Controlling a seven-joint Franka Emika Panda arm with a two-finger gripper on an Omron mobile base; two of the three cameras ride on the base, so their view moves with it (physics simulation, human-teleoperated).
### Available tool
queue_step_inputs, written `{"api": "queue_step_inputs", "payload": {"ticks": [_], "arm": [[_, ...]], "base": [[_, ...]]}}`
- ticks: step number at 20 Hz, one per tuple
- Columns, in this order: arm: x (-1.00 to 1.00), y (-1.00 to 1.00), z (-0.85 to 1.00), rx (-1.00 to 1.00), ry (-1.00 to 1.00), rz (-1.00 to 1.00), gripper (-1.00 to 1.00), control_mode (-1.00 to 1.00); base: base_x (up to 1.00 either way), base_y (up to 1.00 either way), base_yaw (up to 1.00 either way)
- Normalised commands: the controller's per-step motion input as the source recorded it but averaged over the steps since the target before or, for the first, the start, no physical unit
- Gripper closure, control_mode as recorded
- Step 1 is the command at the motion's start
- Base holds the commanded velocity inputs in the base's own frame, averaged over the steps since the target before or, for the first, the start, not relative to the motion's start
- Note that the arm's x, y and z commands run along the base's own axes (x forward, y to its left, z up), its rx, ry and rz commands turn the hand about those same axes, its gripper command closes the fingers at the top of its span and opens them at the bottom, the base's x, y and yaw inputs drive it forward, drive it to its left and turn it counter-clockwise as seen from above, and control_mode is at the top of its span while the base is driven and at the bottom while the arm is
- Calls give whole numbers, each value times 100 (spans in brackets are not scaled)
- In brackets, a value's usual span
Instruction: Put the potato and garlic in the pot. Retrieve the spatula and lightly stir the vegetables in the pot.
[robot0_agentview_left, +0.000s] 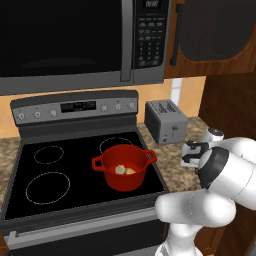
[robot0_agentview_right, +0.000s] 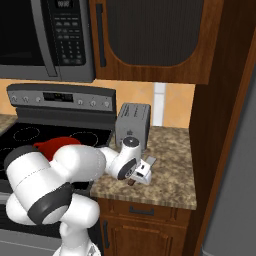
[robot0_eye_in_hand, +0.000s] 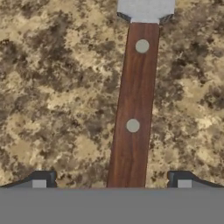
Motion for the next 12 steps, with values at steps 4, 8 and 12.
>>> {"api": "queue_step_inputs", "payload": {"ticks": [4,8,12], "arm": [[5,0,-12,0,2,0,-100,-100],[3,0,-19,0,4,0,-100,-100],[4,0,-21,0,1,0,100,-100]], "base": [[0,0,0],[0,0,0],[0,0,0]]}}
